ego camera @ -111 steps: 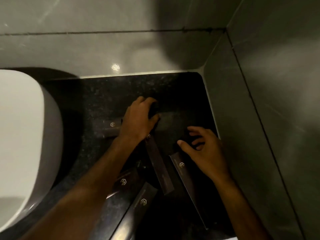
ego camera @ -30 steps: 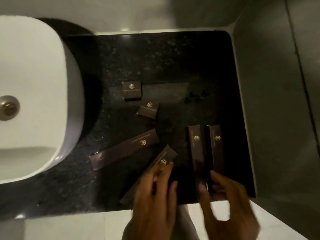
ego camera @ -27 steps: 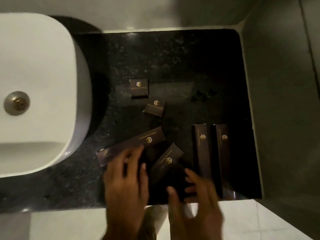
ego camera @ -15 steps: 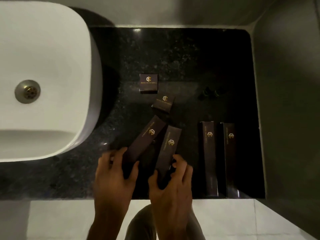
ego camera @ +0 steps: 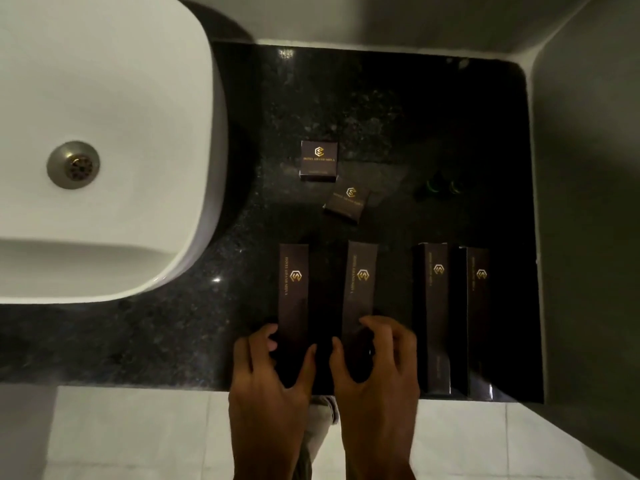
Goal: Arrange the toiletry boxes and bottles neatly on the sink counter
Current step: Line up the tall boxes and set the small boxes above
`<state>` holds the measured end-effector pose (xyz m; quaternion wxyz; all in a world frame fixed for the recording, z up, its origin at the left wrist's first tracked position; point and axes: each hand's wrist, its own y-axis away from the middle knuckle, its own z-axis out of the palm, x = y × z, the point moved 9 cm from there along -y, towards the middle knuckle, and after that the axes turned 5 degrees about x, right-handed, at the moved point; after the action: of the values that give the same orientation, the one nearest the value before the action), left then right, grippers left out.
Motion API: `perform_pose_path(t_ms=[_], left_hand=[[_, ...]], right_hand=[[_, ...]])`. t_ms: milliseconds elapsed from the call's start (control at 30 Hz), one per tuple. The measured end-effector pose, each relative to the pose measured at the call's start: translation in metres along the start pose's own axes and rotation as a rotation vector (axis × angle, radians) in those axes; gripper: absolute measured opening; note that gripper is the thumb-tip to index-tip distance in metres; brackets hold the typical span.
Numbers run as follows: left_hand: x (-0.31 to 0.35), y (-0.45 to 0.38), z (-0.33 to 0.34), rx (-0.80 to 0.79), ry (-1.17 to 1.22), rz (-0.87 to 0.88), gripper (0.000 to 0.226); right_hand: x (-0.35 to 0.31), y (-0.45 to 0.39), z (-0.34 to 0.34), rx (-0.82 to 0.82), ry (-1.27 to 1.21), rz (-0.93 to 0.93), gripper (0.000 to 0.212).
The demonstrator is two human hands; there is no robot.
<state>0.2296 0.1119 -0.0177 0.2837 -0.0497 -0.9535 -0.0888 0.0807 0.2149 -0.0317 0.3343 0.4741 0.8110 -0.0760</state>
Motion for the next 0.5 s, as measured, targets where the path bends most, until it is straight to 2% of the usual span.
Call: perform_pose_path(t_ms=[133, 200, 267, 333, 400, 433, 500], left_hand=[[0.003, -0.004, 0.001, 0.005, 0.005, -0.005, 0.062], [0.005, -0.010, -0.008, 0.044, 0.048, -0.039, 0.063], [0.018, -0.026, -0.023, 0.113, 0.118, -0.021, 0.057], [0.047, -0.052, -0.030, 0.113, 0.119, 0.130, 0.040], [0.082, -0.089, -0.024, 0.034, 0.106, 0.282, 0.033], [0.099, -0.110, -0.019, 0.002, 0.076, 0.349, 0.037], [0.128, -0.151, -0.006, -0.030, -0.078, 0.486, 0.059]], right_hand=[[0.001, -0.002, 0.001, -0.026, 0.002, -0.005, 0.057], [-0.007, -0.010, -0.015, 0.063, -0.028, -0.035, 0.054], [-0.029, -0.031, -0.032, 0.129, -0.034, -0.140, 0.047], [-0.053, -0.065, -0.036, 0.101, -0.050, -0.235, 0.041], [-0.075, -0.109, -0.030, 0.030, -0.082, -0.279, 0.046], [-0.085, -0.130, -0.025, 0.001, -0.067, -0.305, 0.054], [-0.098, -0.167, -0.013, -0.056, 0.047, -0.353, 0.072]])
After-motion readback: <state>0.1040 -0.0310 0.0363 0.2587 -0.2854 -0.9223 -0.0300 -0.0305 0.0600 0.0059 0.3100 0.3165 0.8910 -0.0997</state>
